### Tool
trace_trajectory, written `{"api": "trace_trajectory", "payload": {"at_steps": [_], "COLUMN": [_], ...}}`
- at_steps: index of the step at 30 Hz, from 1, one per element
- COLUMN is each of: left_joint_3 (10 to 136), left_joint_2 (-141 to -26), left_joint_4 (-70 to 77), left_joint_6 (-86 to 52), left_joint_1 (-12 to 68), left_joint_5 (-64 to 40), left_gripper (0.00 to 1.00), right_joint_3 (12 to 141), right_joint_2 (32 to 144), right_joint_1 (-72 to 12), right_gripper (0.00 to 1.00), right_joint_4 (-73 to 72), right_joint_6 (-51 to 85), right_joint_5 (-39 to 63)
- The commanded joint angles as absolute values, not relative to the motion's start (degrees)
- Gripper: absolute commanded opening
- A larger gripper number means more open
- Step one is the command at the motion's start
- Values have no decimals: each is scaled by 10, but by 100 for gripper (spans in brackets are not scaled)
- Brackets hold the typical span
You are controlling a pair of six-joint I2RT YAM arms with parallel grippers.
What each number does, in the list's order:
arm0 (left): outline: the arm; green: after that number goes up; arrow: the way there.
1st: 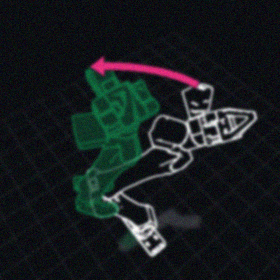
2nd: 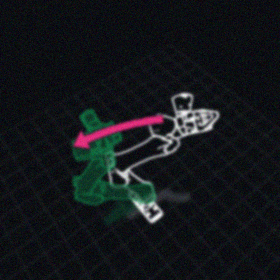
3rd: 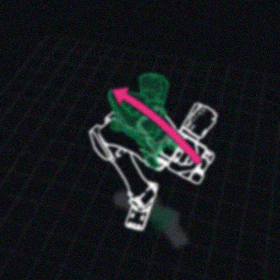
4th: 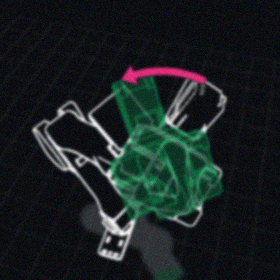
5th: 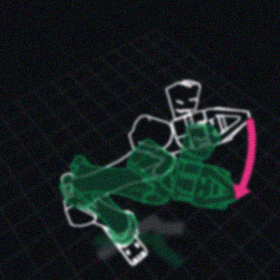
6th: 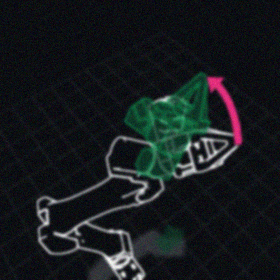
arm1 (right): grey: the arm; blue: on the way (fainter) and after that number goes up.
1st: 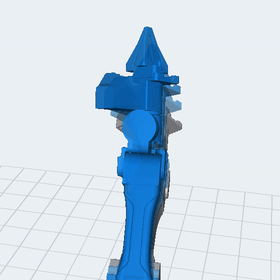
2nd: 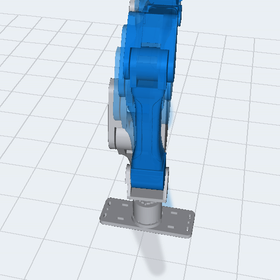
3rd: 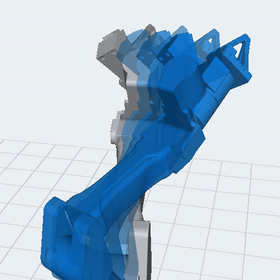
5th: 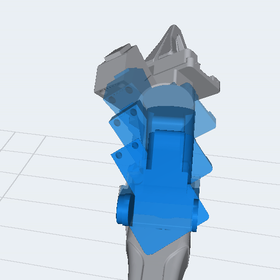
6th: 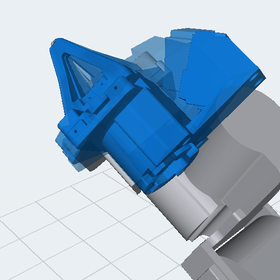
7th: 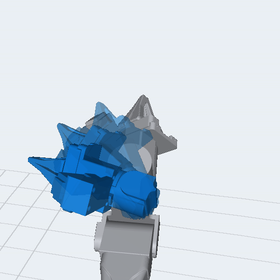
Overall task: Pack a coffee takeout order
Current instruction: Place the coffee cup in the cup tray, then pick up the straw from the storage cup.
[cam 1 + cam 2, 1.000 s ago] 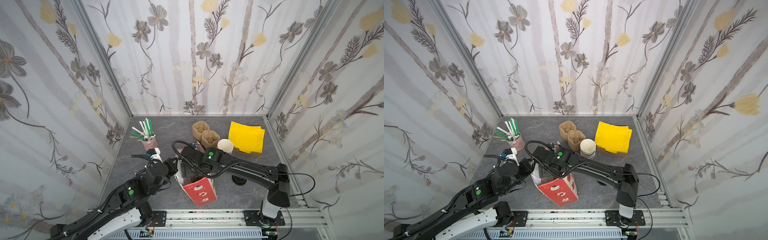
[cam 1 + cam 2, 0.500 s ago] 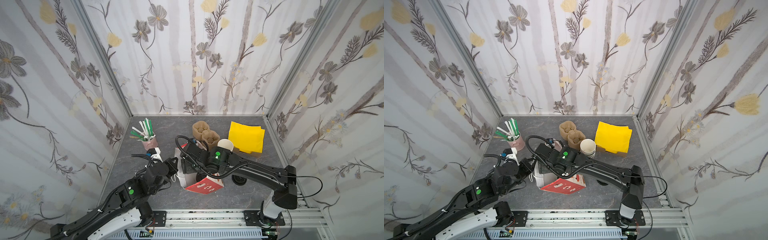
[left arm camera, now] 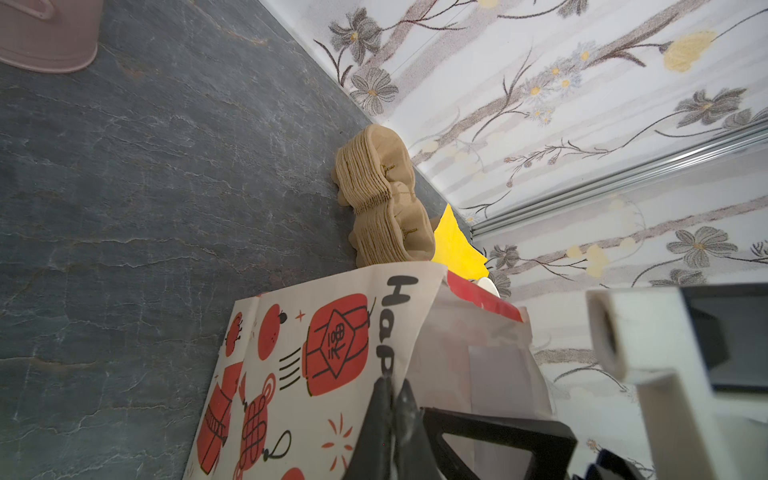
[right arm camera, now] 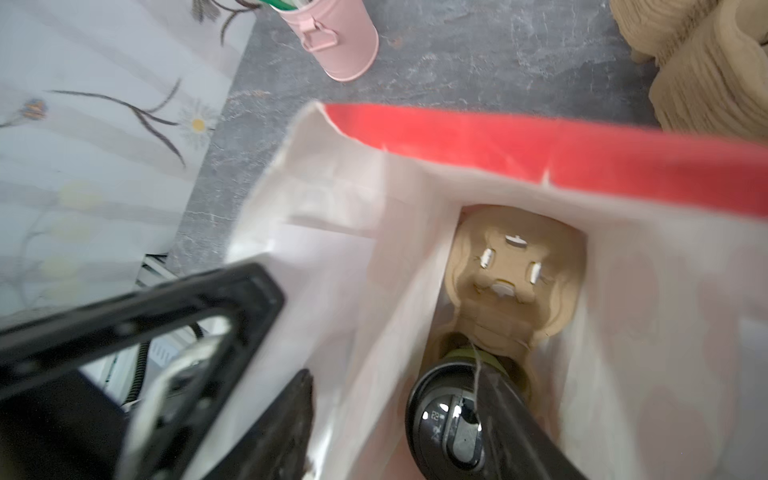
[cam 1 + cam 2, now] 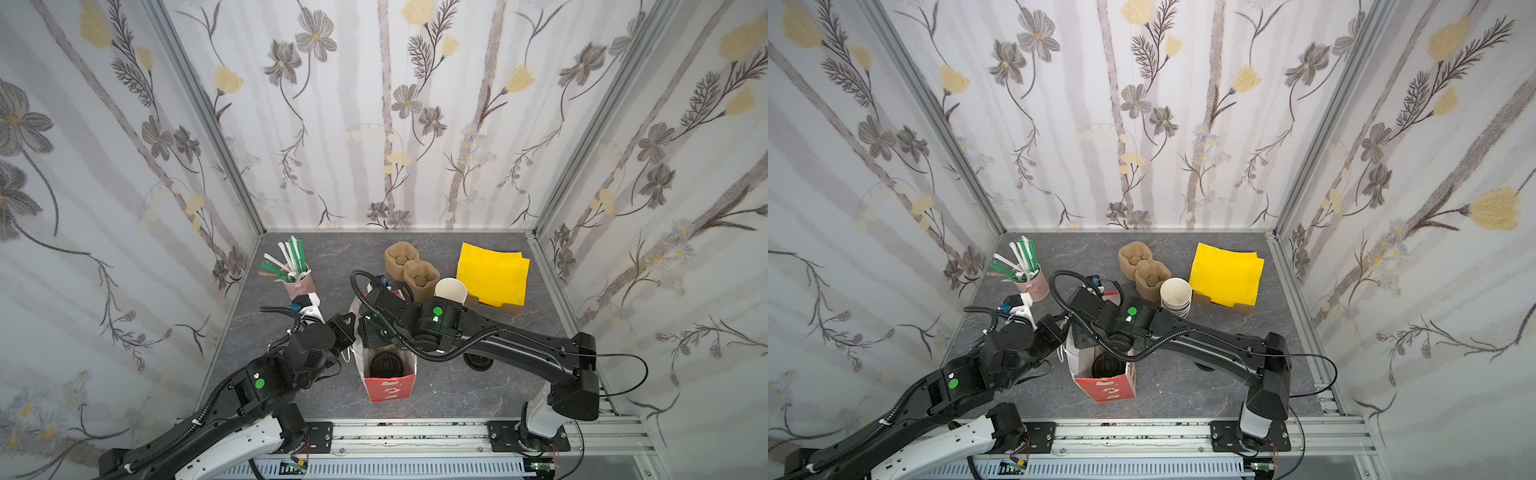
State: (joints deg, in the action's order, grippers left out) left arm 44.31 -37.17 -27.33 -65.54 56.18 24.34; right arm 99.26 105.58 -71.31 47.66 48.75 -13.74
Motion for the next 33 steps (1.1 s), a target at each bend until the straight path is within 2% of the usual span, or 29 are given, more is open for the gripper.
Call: {"api": "trace_trajectory", "payload": {"at_steps": [1, 9, 17, 24, 26, 33], "left_joint_3": [437, 431, 434, 459, 476, 564], "left_joint_2": [-368, -365, -349, -332, -330, -375], "left_joint_4": [-266, -266, -266, -272, -281, -325], "left_joint_6": [-656, -661, -657, -613, -594, -502], "left_joint_1": [562, 562, 562, 561, 560, 530], "left_joint_5": [249, 252, 271, 301, 318, 383], "left_gripper": [0, 0, 39, 81, 87, 89], "right_joint_3": [1010, 1020, 988, 983, 981, 926], "right_joint_2": [1039, 978, 891, 846, 834, 776], "right_joint_1": [-714, -717, -706, -647, -617, -493], "right_gripper": [64, 67, 70, 70, 70, 70], "right_joint_4": [448, 443, 455, 526, 550, 552], "right_joint_6": [478, 466, 469, 478, 481, 477], "right_joint_5": [-162, -180, -216, -226, -228, -188]}}
